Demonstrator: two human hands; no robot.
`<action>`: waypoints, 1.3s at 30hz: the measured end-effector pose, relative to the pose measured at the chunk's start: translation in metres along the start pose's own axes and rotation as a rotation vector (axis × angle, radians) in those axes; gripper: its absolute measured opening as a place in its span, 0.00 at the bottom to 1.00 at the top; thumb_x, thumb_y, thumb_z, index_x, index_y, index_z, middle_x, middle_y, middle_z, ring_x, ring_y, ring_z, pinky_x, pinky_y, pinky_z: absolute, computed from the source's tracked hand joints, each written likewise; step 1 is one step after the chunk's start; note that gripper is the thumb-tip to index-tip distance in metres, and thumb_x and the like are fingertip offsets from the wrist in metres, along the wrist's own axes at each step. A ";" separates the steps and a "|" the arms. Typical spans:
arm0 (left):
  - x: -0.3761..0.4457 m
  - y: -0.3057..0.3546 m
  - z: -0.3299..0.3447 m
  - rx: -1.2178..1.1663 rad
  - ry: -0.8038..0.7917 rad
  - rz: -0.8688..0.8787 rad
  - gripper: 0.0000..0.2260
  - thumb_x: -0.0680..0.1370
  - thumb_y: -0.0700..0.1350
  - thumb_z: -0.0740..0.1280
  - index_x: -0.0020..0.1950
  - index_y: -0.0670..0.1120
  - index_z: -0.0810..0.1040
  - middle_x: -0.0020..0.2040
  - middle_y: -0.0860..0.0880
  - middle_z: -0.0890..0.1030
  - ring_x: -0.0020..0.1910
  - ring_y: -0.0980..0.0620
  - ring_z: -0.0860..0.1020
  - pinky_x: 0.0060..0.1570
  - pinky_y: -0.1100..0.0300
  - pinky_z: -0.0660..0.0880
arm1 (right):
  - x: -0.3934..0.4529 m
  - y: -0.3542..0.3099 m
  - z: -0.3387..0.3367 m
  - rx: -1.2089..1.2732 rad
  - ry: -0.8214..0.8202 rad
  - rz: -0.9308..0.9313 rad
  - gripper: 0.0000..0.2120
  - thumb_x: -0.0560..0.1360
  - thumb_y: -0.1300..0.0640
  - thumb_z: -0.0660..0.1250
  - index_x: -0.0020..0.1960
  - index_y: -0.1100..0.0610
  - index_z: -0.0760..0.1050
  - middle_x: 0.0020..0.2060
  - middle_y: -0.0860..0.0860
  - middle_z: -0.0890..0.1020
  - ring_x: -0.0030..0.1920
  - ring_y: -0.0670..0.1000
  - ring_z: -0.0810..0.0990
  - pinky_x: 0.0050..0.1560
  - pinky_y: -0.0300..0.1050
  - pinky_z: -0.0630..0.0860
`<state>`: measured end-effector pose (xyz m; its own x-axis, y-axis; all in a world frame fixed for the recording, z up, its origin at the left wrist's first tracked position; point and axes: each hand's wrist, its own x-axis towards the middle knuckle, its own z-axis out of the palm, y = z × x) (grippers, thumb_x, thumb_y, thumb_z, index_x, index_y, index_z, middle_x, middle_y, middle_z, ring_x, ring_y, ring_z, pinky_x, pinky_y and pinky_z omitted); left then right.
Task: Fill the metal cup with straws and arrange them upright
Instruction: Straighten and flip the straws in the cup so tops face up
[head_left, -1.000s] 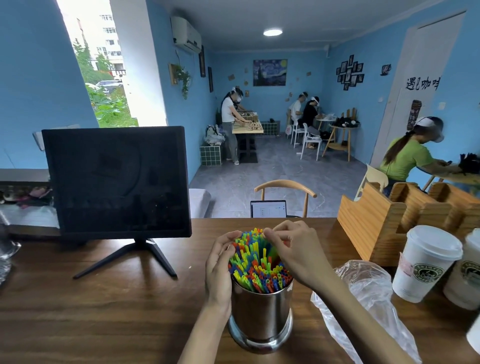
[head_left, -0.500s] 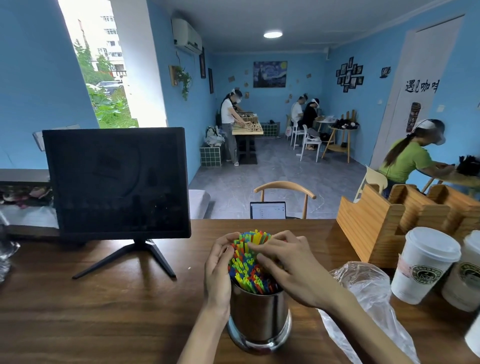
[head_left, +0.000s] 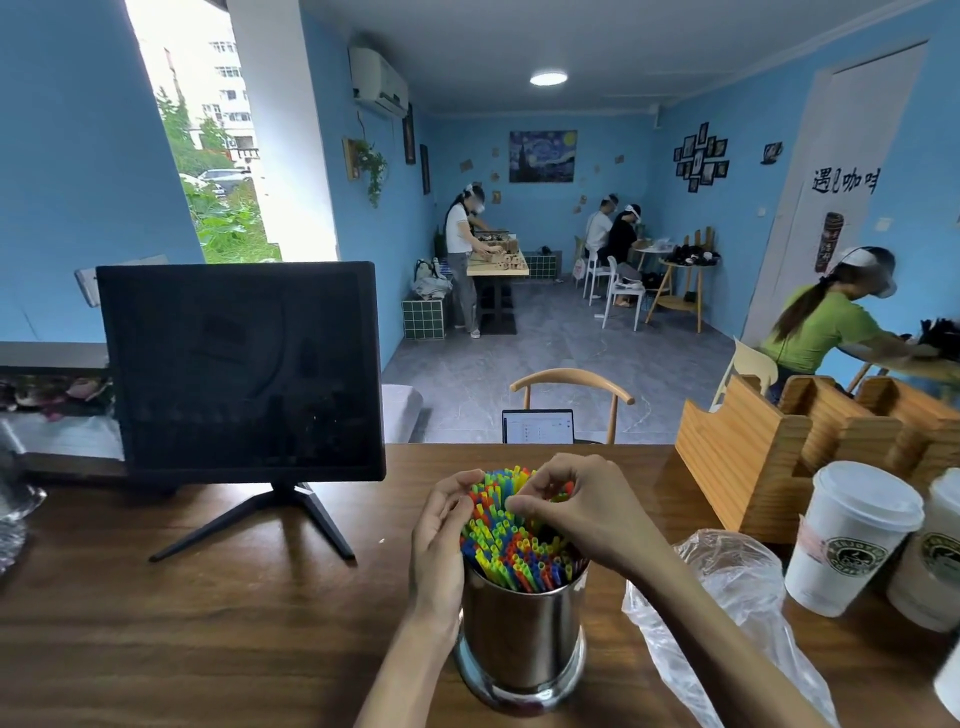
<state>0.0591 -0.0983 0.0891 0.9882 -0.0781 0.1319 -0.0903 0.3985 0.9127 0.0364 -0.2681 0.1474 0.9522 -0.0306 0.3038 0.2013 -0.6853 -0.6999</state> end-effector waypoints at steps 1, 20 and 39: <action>0.000 0.001 0.000 0.002 -0.003 0.000 0.10 0.83 0.36 0.61 0.60 0.43 0.79 0.54 0.47 0.85 0.52 0.52 0.84 0.44 0.63 0.80 | 0.002 0.001 0.000 0.008 0.012 -0.002 0.10 0.69 0.42 0.77 0.41 0.47 0.84 0.43 0.42 0.83 0.47 0.41 0.80 0.47 0.39 0.78; 0.016 0.011 -0.001 0.151 -0.040 0.009 0.09 0.82 0.41 0.64 0.61 0.48 0.79 0.57 0.51 0.84 0.55 0.56 0.83 0.48 0.66 0.78 | 0.036 0.016 0.004 -0.029 -0.026 0.085 0.07 0.79 0.56 0.70 0.54 0.51 0.86 0.51 0.47 0.86 0.50 0.41 0.81 0.45 0.30 0.75; 0.016 0.047 0.025 0.657 -0.254 0.362 0.12 0.81 0.50 0.67 0.62 0.64 0.79 0.58 0.65 0.81 0.61 0.64 0.77 0.63 0.62 0.74 | 0.005 -0.059 -0.049 0.753 0.880 -0.322 0.11 0.82 0.64 0.65 0.54 0.50 0.80 0.40 0.43 0.84 0.35 0.47 0.80 0.40 0.42 0.79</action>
<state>0.0676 -0.1035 0.1436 0.8320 -0.2848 0.4761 -0.5337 -0.1763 0.8271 0.0182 -0.2637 0.2218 0.4094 -0.6231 0.6664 0.7642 -0.1648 -0.6236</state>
